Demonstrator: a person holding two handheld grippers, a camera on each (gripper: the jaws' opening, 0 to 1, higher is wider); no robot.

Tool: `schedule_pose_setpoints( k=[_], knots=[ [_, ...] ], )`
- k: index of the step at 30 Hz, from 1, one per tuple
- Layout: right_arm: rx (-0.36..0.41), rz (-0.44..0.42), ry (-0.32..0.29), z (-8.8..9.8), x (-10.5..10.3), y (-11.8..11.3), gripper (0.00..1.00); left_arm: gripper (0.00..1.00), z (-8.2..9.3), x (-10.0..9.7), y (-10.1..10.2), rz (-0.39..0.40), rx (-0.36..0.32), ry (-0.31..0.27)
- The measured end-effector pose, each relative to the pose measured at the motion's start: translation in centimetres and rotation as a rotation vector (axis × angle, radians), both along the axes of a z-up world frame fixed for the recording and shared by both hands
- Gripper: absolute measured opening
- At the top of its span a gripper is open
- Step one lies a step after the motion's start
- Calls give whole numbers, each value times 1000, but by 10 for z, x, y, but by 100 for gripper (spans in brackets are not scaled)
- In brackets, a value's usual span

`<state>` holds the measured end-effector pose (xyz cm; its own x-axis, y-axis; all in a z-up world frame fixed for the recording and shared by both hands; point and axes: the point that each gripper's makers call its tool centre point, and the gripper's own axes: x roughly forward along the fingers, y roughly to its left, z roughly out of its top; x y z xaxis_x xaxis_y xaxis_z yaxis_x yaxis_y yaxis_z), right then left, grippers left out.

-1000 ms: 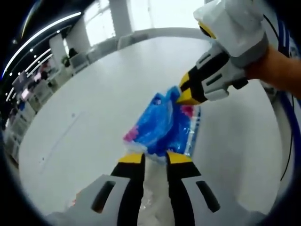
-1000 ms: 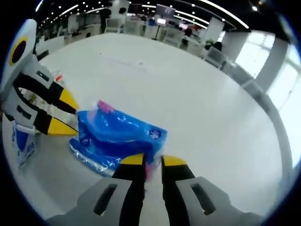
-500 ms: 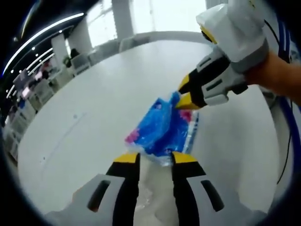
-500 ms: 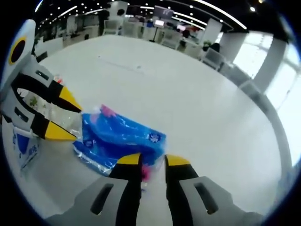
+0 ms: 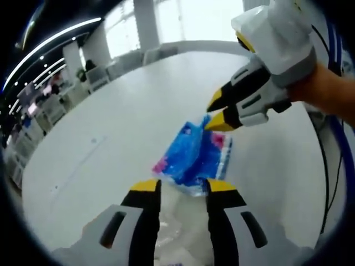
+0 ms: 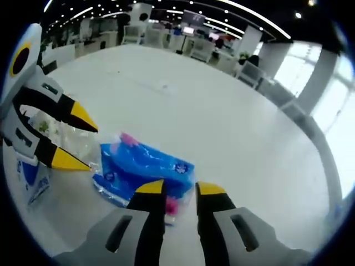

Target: Arrange the tabletop items into an orderly group along one side of the table until the central work area is clear of visible clutter.

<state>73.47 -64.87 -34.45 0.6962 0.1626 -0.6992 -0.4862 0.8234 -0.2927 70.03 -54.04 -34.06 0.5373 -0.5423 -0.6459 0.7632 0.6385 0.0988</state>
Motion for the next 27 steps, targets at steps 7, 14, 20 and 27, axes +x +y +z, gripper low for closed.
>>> schedule_pose_setpoints(
  k=[7, 14, 20, 27],
  knots=[
    [-4, 7, -18, 11, -1, 3, 22, 32, 8, 0, 6, 8, -7, -15],
    [4, 17, -41, 23, 1, 11, 31, 37, 25, 3, 18, 29, -36, -32],
    [6, 38, -54, 30, 2, 22, 37, 50, 33, 4, 27, 38, -58, -32],
    [12, 62, -59, 34, 0, 33, 48, 70, 47, 3, 35, 33, -122, -22]
  ],
)
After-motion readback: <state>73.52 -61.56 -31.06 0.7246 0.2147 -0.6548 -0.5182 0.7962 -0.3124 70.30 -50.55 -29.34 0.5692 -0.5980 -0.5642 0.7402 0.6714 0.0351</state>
